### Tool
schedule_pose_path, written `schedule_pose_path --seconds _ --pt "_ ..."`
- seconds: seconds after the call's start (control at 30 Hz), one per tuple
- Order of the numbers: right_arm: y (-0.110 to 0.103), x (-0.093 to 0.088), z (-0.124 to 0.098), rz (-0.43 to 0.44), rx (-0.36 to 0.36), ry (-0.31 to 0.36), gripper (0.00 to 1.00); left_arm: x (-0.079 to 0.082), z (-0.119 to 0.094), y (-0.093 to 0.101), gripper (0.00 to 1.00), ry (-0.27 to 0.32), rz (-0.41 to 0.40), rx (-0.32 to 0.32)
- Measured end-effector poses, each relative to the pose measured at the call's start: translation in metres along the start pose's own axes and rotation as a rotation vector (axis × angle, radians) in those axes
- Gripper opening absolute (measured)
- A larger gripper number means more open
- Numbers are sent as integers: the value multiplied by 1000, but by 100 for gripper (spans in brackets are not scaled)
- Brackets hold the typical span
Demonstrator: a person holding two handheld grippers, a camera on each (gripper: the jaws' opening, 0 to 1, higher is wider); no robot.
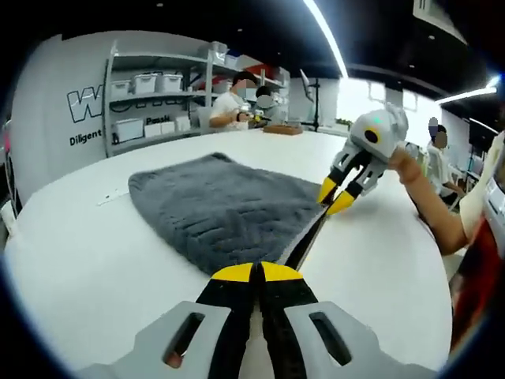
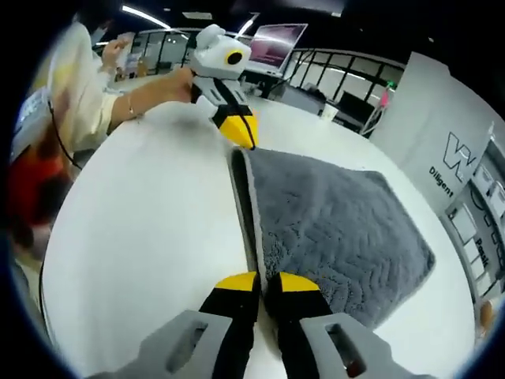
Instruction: Open the folded towel by lifting each exposed corner and separating the folded layers until the towel lies flat within the target outline without major curled edges
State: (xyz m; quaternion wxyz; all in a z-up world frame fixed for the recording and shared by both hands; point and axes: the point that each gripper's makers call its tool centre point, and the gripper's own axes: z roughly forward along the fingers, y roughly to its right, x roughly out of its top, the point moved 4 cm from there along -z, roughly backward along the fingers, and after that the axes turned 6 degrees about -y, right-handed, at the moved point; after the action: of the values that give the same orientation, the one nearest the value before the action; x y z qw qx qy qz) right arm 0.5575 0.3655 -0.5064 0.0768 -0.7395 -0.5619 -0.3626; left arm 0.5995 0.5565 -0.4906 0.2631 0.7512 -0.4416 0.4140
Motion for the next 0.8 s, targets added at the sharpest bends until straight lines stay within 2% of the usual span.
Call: schedule_pose_path --seconds 0.2,0.37,0.47,0.53,0.6,0.67,0.8 --pt "0 0 0 7 3 3 4 -12 9 2 0 -82 22 7" --pt "-3 0 -2 -18 15 5 10 -10 5 1 1 -74 25 3" --pt "-2 4 -7 24 22 47 14 -1 0 -1 2 -20 28 6" --pt "2 10 -15 91 27 119 22 7 -5 0 7 34 7 -20" --pt "9 11 -21 96 -13 143 27 10 -8 -2 14 61 -1 -23" --pt "16 13 -26 116 -46 167 35 16 -11 -5 21 97 15 5" --pt "29 15 -34 190 -100 211 67 19 -14 -8 39 115 26 25"
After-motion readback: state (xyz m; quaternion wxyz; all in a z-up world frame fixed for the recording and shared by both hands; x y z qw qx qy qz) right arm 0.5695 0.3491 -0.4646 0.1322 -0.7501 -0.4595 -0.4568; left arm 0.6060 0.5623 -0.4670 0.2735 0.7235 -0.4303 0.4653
